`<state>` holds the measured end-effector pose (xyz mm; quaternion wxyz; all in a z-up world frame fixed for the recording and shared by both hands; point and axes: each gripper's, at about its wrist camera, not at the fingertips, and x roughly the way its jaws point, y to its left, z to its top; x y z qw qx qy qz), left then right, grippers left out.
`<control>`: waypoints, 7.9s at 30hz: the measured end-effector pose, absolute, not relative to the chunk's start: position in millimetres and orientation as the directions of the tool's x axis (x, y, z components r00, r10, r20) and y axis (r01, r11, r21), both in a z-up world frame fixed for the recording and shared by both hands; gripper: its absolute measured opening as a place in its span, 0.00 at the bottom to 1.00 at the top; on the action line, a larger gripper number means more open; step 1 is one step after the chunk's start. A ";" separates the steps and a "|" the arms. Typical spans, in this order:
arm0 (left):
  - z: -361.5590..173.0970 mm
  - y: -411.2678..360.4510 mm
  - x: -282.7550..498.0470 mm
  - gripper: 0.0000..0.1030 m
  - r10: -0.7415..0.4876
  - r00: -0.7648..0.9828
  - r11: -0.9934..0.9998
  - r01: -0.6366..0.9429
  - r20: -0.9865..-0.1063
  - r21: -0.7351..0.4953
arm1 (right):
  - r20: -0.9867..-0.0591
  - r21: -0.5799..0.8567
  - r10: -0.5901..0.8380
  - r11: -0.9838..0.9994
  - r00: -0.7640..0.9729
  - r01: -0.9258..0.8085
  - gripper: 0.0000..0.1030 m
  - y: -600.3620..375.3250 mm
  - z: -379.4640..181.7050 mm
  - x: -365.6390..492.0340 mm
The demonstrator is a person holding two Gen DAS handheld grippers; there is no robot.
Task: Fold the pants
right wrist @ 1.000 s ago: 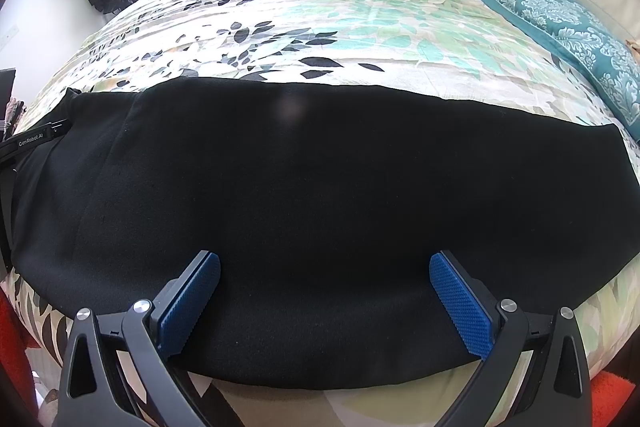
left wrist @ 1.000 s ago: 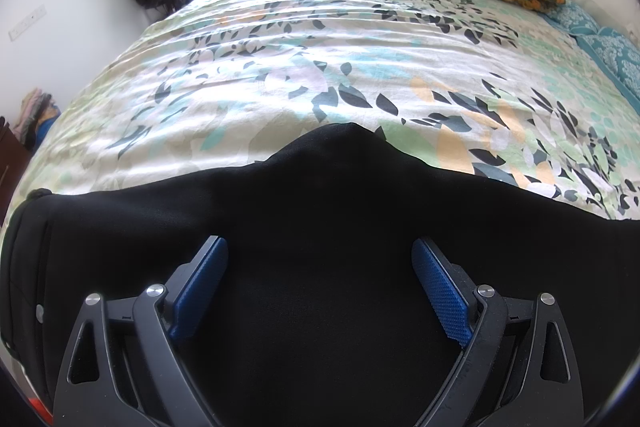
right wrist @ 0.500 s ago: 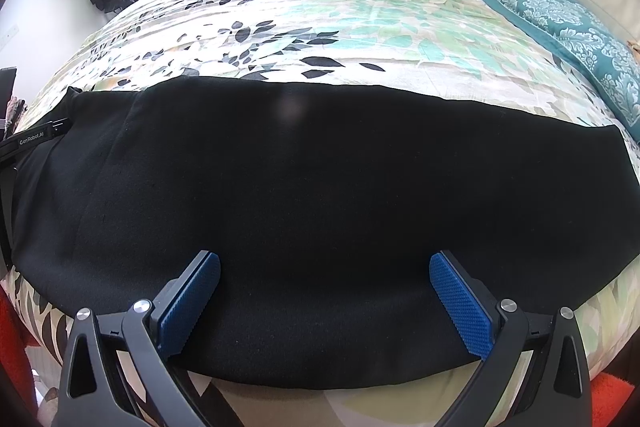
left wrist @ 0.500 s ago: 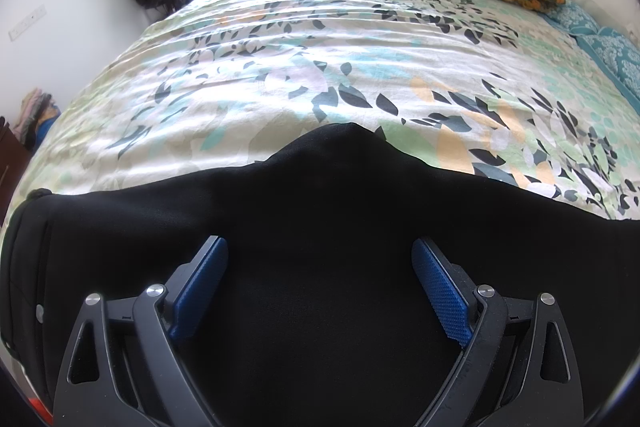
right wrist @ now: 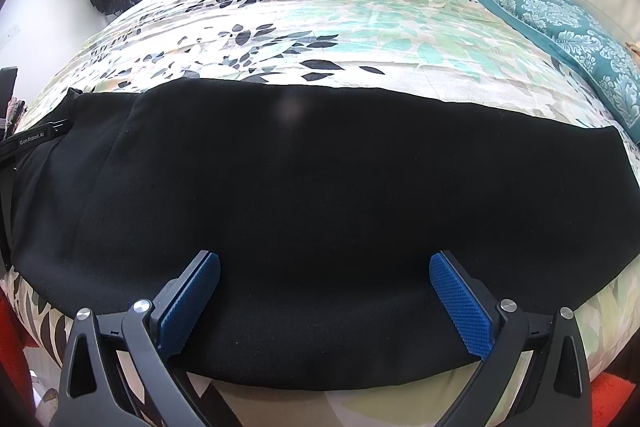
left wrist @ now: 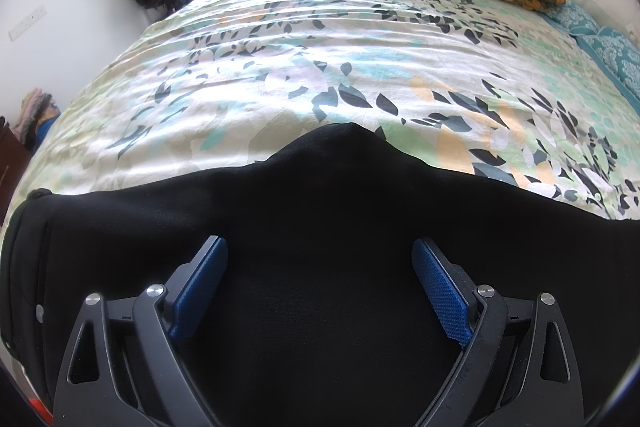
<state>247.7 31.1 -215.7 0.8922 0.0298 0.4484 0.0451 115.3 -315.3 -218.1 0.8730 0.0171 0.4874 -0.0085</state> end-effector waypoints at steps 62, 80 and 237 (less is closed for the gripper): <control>-133.4 83.5 110.5 0.89 -0.154 0.633 0.976 -0.020 -0.758 -0.215 | -0.405 0.873 0.724 0.488 0.558 0.000 0.22 -320.2 -149.4 125.8; -133.1 129.1 110.0 0.90 -0.223 0.681 0.922 -0.085 -0.697 -0.378 | -0.696 0.506 0.590 0.808 0.409 -0.303 0.78 -78.6 -171.0 128.4; -219.7 320.4 207.7 0.98 -0.305 0.369 0.824 -0.361 -0.878 -0.438 | -0.741 0.290 0.302 0.949 0.600 -0.119 0.88 -249.8 -168.5 81.0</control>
